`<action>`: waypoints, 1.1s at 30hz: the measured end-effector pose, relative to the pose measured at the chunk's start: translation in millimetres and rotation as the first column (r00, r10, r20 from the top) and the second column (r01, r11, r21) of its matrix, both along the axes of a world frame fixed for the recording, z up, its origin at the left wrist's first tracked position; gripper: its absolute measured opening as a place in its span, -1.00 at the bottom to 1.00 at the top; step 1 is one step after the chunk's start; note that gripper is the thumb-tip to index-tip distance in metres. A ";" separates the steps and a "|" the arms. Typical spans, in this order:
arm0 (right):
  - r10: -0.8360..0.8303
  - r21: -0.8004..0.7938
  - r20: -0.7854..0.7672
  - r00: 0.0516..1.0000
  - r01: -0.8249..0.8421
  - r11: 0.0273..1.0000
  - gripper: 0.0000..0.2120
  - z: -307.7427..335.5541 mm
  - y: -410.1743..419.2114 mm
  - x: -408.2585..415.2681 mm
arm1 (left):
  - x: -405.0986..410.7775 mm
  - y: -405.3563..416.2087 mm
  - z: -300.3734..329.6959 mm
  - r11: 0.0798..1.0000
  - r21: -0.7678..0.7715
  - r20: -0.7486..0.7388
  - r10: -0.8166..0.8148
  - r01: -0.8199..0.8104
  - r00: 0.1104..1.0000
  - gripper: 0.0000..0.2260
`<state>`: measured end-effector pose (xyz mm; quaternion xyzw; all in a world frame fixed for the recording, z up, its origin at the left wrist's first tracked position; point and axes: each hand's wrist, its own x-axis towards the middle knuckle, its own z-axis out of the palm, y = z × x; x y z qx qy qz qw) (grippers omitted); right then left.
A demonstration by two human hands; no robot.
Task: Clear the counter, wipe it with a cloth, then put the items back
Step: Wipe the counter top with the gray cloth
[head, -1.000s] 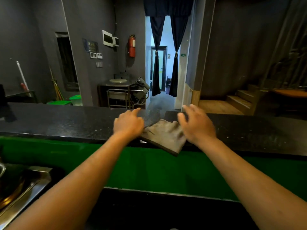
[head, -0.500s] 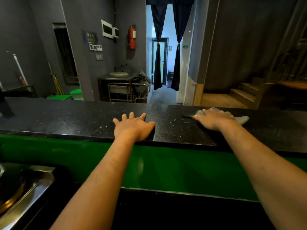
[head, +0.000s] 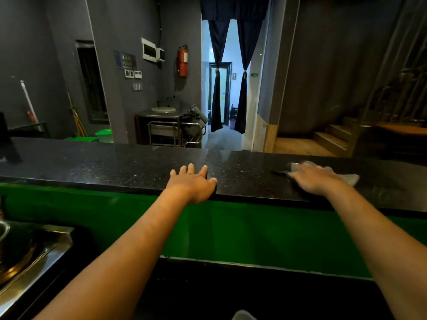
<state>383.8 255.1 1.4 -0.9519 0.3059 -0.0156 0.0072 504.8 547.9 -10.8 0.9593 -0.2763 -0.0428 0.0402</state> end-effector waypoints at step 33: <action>0.454 0.136 0.055 0.889 -0.457 0.879 -0.61 5.7 -105.9 -10.2 | -73.1 -210.3 -2.3 1.000 0.028 0.053 0.006 -0.008 0.999 -0.43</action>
